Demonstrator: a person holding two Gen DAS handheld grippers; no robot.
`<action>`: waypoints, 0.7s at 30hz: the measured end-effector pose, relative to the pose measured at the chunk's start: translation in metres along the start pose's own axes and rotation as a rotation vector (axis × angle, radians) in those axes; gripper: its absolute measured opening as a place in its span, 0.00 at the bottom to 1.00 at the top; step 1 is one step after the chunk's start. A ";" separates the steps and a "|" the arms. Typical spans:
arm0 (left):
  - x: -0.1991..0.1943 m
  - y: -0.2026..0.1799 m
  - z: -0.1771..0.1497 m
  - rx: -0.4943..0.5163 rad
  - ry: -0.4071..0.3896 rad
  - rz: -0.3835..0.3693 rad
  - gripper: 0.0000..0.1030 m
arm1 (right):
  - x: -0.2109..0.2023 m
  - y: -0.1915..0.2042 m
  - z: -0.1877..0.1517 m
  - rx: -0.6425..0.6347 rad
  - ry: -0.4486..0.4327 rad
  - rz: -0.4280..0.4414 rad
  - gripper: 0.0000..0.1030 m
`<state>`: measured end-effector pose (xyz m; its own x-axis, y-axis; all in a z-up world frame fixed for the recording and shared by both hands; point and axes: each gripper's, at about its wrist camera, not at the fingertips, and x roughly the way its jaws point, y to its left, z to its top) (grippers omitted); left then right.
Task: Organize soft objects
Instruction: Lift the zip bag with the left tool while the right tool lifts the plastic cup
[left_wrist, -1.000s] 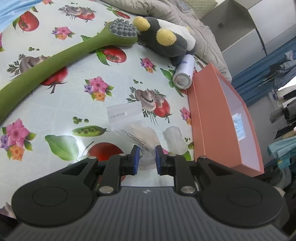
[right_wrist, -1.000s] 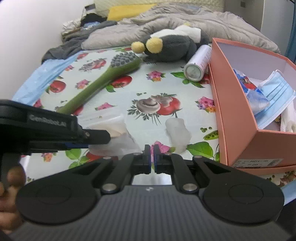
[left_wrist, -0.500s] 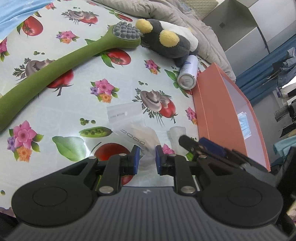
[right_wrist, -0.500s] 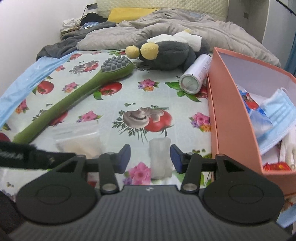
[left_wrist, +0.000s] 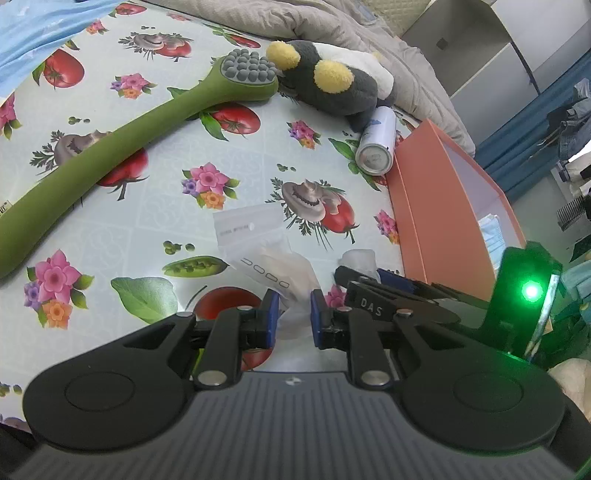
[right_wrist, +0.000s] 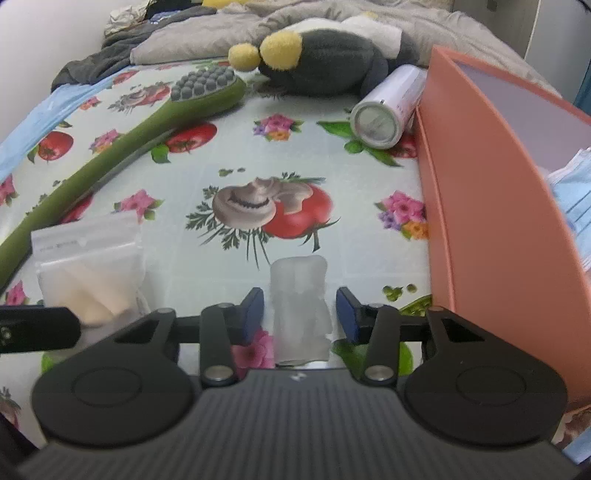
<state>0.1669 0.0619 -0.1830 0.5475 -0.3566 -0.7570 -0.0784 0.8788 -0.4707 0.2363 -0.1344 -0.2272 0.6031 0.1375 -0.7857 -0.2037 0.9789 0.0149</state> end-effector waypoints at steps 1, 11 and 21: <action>0.000 0.000 0.000 -0.001 0.000 0.001 0.21 | 0.000 0.000 0.000 -0.005 -0.003 -0.002 0.41; -0.002 -0.004 -0.001 0.014 -0.001 0.019 0.21 | -0.015 0.000 0.006 -0.032 -0.018 -0.004 0.24; -0.011 -0.014 -0.007 0.072 -0.020 0.051 0.21 | -0.067 -0.004 -0.003 0.006 -0.052 0.098 0.24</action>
<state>0.1557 0.0510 -0.1710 0.5608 -0.3054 -0.7695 -0.0465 0.9164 -0.3976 0.1941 -0.1482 -0.1763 0.6199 0.2397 -0.7472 -0.2587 0.9614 0.0938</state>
